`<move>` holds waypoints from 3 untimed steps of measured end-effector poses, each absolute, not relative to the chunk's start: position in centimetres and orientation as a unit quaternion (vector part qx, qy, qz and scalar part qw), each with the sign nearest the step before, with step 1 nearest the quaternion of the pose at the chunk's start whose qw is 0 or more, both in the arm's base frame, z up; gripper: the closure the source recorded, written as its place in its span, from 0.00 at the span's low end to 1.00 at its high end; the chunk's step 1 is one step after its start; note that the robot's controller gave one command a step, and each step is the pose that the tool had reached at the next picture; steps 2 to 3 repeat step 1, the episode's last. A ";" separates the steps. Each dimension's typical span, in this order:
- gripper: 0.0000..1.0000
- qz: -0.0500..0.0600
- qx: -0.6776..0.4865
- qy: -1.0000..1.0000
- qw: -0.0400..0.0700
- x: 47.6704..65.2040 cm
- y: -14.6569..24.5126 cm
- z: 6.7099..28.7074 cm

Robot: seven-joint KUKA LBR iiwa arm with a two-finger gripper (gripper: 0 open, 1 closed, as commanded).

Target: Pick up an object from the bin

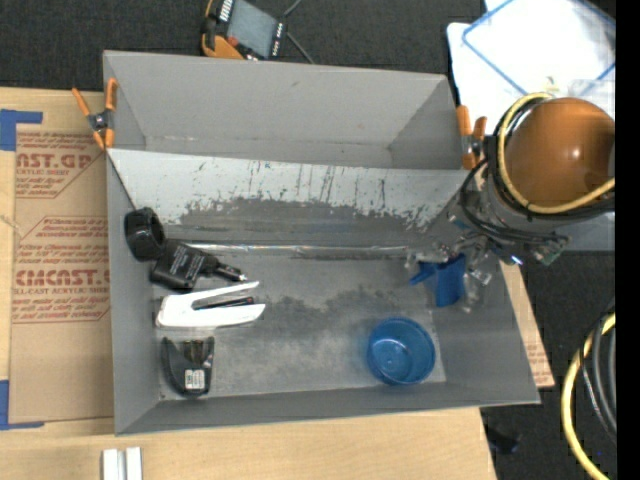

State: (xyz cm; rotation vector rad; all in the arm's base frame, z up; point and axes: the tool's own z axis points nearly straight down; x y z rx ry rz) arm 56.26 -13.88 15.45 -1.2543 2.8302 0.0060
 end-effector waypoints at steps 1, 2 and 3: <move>1.00 0.008 -0.399 0.916 0.025 59.2 -13.2 22.2; 1.00 0.008 -0.399 0.916 0.025 59.2 -13.2 22.2; 1.00 0.008 -0.399 0.916 0.025 59.2 -13.2 22.2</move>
Offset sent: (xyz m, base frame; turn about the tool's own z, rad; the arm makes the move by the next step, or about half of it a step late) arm -0.0027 -0.0035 0.0984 0.0123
